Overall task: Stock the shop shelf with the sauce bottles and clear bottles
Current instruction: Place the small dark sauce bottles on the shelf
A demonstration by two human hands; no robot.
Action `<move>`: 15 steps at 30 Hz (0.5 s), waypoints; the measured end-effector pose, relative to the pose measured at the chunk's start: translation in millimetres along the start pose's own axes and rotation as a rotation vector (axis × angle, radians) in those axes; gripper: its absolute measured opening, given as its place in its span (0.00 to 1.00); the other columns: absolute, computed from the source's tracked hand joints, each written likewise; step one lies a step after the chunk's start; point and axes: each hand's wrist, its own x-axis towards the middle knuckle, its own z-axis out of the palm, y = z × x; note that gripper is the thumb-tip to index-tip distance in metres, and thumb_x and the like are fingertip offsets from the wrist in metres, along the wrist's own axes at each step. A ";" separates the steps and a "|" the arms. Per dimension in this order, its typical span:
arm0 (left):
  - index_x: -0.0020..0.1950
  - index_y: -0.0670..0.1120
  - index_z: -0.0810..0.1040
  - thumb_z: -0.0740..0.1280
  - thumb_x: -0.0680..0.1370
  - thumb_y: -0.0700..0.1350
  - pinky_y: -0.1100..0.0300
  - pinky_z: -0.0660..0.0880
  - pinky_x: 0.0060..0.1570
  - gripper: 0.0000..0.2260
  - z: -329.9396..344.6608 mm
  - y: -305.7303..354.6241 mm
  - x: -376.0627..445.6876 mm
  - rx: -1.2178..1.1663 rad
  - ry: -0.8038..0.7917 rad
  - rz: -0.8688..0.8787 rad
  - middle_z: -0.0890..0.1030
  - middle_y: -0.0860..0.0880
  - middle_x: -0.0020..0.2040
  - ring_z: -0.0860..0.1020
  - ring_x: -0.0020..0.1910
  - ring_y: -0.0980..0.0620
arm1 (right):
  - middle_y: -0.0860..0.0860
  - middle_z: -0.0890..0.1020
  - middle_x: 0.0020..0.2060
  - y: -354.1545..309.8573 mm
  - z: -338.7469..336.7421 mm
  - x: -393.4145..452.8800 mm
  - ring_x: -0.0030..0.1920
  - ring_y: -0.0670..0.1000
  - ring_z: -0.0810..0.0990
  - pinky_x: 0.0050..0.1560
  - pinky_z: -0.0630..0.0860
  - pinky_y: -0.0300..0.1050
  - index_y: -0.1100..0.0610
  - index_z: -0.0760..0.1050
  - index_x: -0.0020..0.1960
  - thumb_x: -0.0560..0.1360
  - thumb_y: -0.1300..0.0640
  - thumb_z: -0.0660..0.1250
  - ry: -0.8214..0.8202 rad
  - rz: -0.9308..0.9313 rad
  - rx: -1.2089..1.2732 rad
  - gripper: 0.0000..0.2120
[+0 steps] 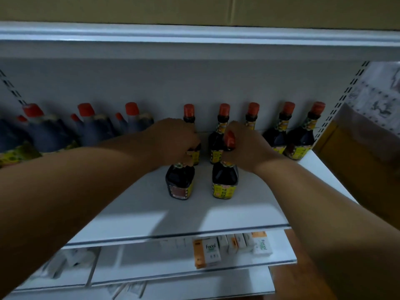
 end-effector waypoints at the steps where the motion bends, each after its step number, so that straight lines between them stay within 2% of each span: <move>1: 0.61 0.46 0.76 0.70 0.74 0.58 0.59 0.61 0.42 0.21 3.3 2.0 -5.8 -0.174 0.136 -0.033 0.75 0.46 0.55 0.75 0.51 0.45 | 0.47 0.72 0.36 1.0 2.5 -1.6 0.34 0.44 0.70 0.30 0.61 0.41 0.50 0.64 0.49 0.70 0.58 0.73 0.020 0.007 0.033 0.18; 2: 0.61 0.46 0.76 0.72 0.73 0.57 0.60 0.61 0.43 0.22 11.0 5.0 -12.0 -0.345 0.305 -0.106 0.75 0.47 0.53 0.75 0.51 0.46 | 0.46 0.72 0.36 1.7 4.8 -3.4 0.34 0.43 0.71 0.30 0.61 0.40 0.50 0.63 0.50 0.70 0.58 0.73 0.042 0.011 0.060 0.19; 4: 0.59 0.47 0.75 0.75 0.71 0.55 0.61 0.64 0.42 0.22 27.0 16.7 -24.6 -0.695 0.563 -0.397 0.75 0.52 0.49 0.75 0.46 0.52 | 0.45 0.74 0.37 4.1 11.3 -5.8 0.36 0.45 0.73 0.31 0.63 0.39 0.49 0.64 0.52 0.70 0.58 0.73 0.095 0.030 0.117 0.19; 6: 0.53 0.47 0.73 0.76 0.69 0.55 0.61 0.69 0.40 0.20 42.5 34.8 -27.6 -1.030 0.669 -0.755 0.76 0.54 0.44 0.76 0.42 0.54 | 0.45 0.75 0.38 6.8 19.9 -8.8 0.39 0.48 0.75 0.33 0.66 0.39 0.49 0.65 0.54 0.72 0.57 0.72 0.137 0.073 0.193 0.18; 8: 0.51 0.48 0.73 0.76 0.69 0.57 0.57 0.74 0.43 0.20 47.2 47.6 -27.2 -1.180 0.707 -0.941 0.78 0.53 0.43 0.78 0.44 0.52 | 0.45 0.77 0.43 9.4 29.3 -12.7 0.47 0.52 0.77 0.41 0.70 0.43 0.49 0.66 0.58 0.73 0.54 0.72 0.138 0.119 0.233 0.19; 10: 0.49 0.50 0.73 0.75 0.71 0.55 0.59 0.72 0.42 0.16 45.2 50.4 -26.5 -1.177 0.687 -0.914 0.78 0.54 0.43 0.77 0.43 0.54 | 0.47 0.79 0.52 13.0 35.5 -15.0 0.57 0.55 0.78 0.50 0.71 0.44 0.49 0.66 0.66 0.75 0.51 0.72 0.109 0.145 0.230 0.24; 11: 0.48 0.51 0.73 0.74 0.72 0.53 0.64 0.71 0.40 0.13 42.9 49.4 -26.1 -1.185 0.670 -0.862 0.78 0.55 0.42 0.76 0.41 0.57 | 0.47 0.78 0.54 14.5 36.2 -15.5 0.60 0.55 0.77 0.52 0.70 0.43 0.49 0.66 0.69 0.75 0.50 0.71 0.094 0.145 0.226 0.25; 13: 0.46 0.53 0.72 0.72 0.75 0.50 0.71 0.68 0.37 0.09 40.7 46.6 -22.7 -1.193 0.647 -0.751 0.77 0.58 0.40 0.75 0.39 0.62 | 0.45 0.76 0.53 17.9 34.5 -13.6 0.61 0.54 0.77 0.52 0.67 0.41 0.49 0.66 0.70 0.76 0.49 0.70 0.079 0.127 0.217 0.25; 15: 0.46 0.54 0.72 0.71 0.76 0.50 0.72 0.67 0.38 0.08 43.9 44.0 -17.0 -1.150 0.640 -0.679 0.76 0.59 0.40 0.74 0.40 0.63 | 0.45 0.76 0.52 21.6 32.4 -10.2 0.61 0.53 0.77 0.52 0.66 0.39 0.51 0.67 0.69 0.76 0.50 0.70 0.078 0.099 0.212 0.24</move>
